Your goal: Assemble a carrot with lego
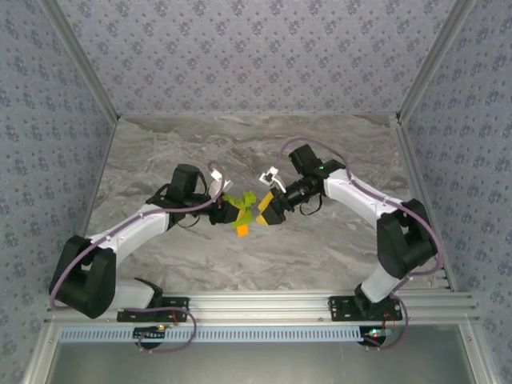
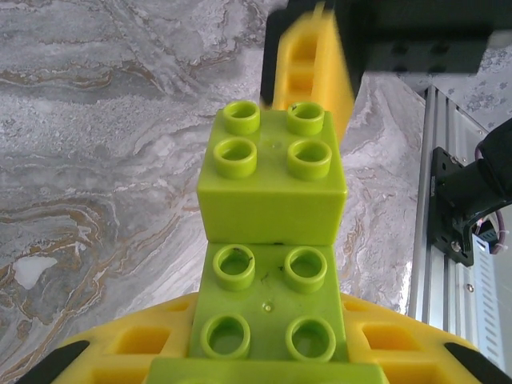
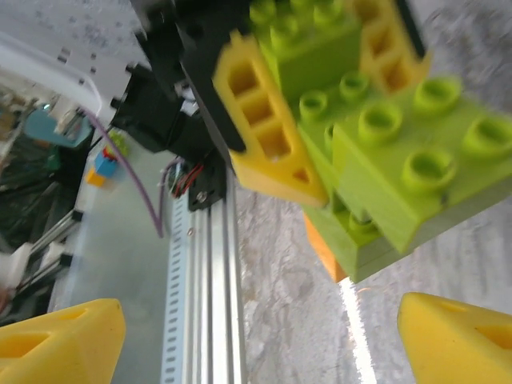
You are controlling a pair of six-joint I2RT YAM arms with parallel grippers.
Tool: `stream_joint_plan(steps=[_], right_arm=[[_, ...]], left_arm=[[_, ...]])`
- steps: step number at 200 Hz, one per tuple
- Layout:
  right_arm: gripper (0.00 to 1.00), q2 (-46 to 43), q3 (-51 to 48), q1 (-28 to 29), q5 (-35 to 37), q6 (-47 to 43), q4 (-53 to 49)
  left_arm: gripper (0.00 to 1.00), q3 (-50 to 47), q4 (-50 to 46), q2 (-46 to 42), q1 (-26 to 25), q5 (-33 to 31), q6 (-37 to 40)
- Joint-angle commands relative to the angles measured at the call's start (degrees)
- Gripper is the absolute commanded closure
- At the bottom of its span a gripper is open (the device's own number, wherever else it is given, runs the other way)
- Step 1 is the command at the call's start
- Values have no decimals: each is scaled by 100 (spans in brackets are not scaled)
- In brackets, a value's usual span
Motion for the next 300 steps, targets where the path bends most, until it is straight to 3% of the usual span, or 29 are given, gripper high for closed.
stream_joint_plan(steps=[1, 20, 38, 64, 105, 132, 182, 246, 300], right_arm=[[10, -465, -129, -138, 584, 717, 668], [10, -929, -646, -333, 1106, 1203, 1353], [9, -1347, -1182, -568, 1370, 1572, 1918], [9, -1640, -1542, -704, 1742, 1707, 2023], [9, -2010, -1938, -814, 2078, 1886, 2317], [9, -2037, -1944, -886, 2094, 1913, 2364], [9, -2084, -2098, -939, 2138, 1921, 2518], [9, -2059, -2274, -1017, 2103, 1993, 2808], [9, -2009, -2395, -1044, 2087, 2019, 2927]], left_arm=[[81, 174, 217, 91, -46, 205, -19], [79, 151, 295, 92, -206, 172, -89], [78, 76, 332, -12, -510, -276, -76], [75, -110, 677, -87, -752, -622, -267], [77, -599, 1600, -336, -1313, -2737, -482], [77, -651, 1979, -191, -1627, -3459, -461], [79, -901, 2764, -223, -2453, -5562, -181], [79, -1318, 4012, 301, -2513, -6127, -638], [78, -1301, 4386, 794, -2513, -6010, -943]])
